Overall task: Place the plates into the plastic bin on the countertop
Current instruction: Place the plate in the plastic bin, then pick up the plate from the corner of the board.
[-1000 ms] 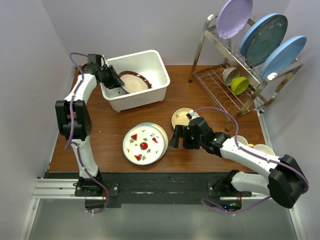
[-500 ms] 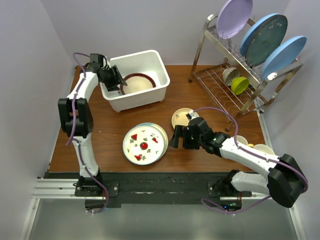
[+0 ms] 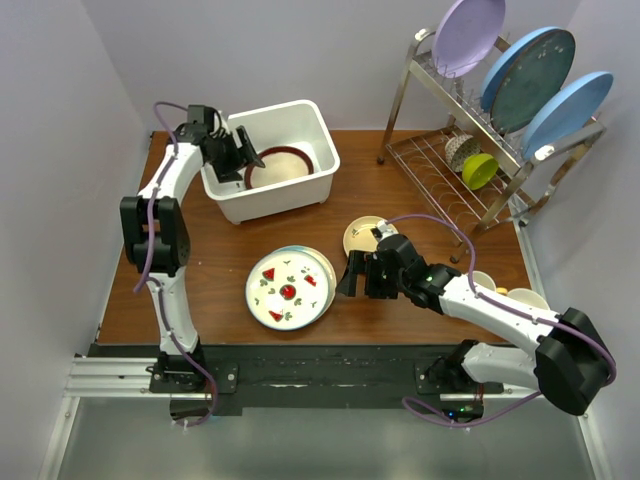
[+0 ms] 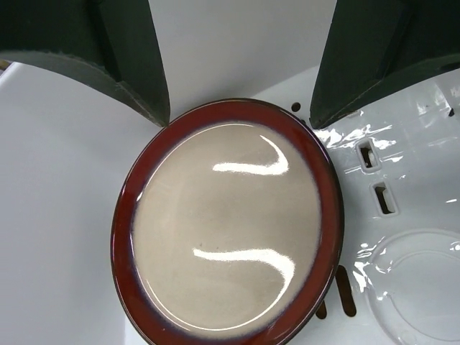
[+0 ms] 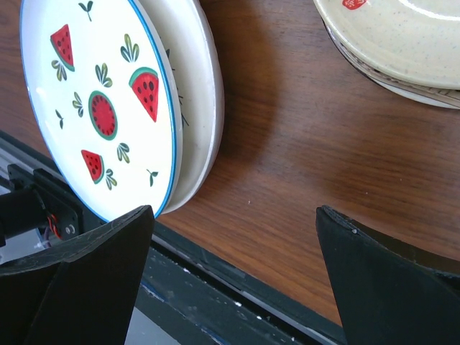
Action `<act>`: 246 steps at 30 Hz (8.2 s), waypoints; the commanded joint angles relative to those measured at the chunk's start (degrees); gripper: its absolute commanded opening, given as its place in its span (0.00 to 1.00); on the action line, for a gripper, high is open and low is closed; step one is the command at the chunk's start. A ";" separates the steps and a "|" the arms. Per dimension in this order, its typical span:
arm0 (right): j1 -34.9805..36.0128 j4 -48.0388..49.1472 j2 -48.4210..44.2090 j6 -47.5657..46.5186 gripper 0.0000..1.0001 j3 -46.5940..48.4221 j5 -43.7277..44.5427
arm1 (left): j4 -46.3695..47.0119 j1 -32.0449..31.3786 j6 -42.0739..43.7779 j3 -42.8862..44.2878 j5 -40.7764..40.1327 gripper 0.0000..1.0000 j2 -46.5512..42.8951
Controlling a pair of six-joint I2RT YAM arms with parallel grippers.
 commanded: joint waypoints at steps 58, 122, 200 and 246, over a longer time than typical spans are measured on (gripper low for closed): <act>1.38 8.42 -3.66 3.10 0.99 -1.38 -4.90 | 6.58 -0.26 -2.67 -56.03 6.20 1.00 -67.39; 4.90 17.30 15.32 3.71 0.36 5.39 -1.12 | 1.48 -0.26 -3.91 -77.84 2.50 0.98 -77.06; 4.90 26.88 23.94 6.97 0.00 2.93 -8.15 | 16.07 -2.81 -18.67 -88.21 0.30 0.53 -75.57; 4.90 26.79 25.17 6.70 0.00 2.84 -8.59 | 21.78 -5.62 -15.24 -80.13 11.73 0.54 -82.51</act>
